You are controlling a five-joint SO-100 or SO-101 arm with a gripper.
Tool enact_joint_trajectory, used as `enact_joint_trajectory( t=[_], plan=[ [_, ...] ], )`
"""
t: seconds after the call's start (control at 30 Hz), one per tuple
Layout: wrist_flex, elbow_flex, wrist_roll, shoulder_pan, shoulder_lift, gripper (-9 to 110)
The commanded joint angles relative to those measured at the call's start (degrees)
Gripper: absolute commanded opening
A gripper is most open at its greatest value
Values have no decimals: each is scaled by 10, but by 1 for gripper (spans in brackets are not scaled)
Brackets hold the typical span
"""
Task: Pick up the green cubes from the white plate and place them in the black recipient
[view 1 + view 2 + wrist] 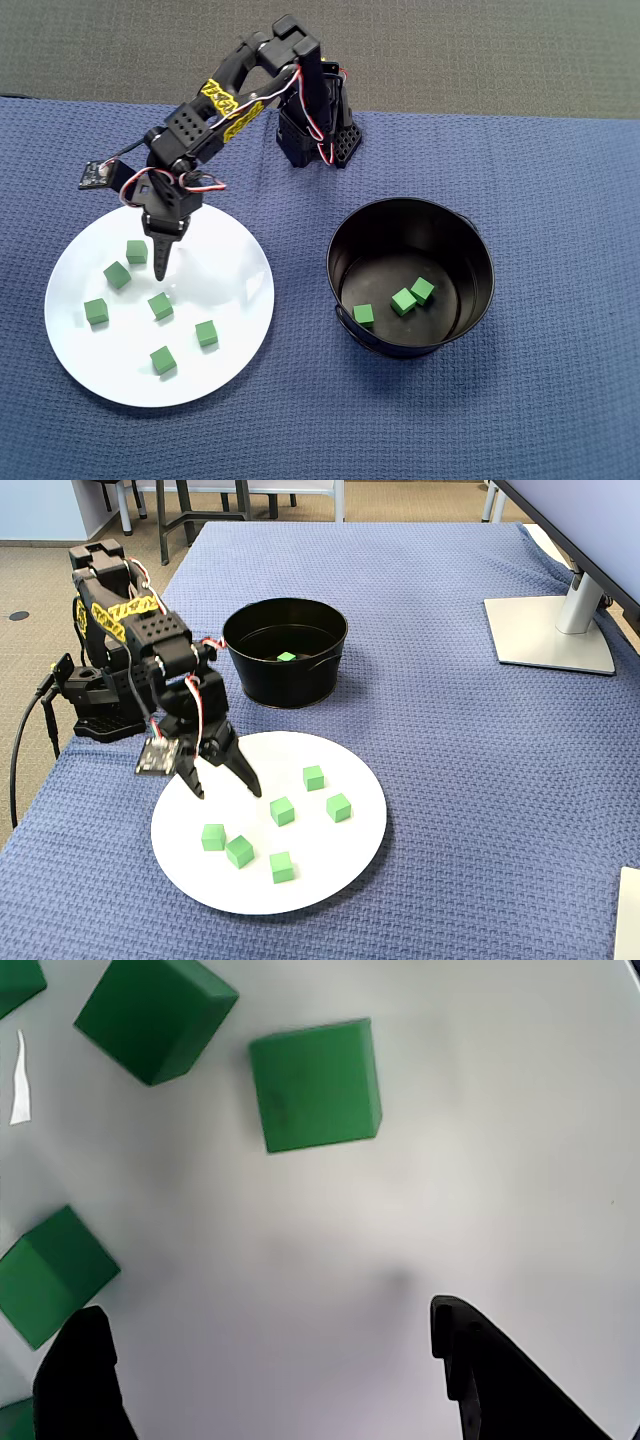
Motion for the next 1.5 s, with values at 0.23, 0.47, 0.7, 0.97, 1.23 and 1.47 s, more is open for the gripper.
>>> enact_joint_trajectory(
  t=[0.23,0.47,0.7,0.97,1.23,1.47],
  plan=[
    [-2,-120,-54,9,-69,35],
    [14,-145,-112,9,-91,35],
    [40,-184,-160,16,-120,35],
    [51,-211,-184,32,-137,34],
    [55,-204,-200,46,-128,34],
    [73,-263,-207,51,-170,34]
  ],
)
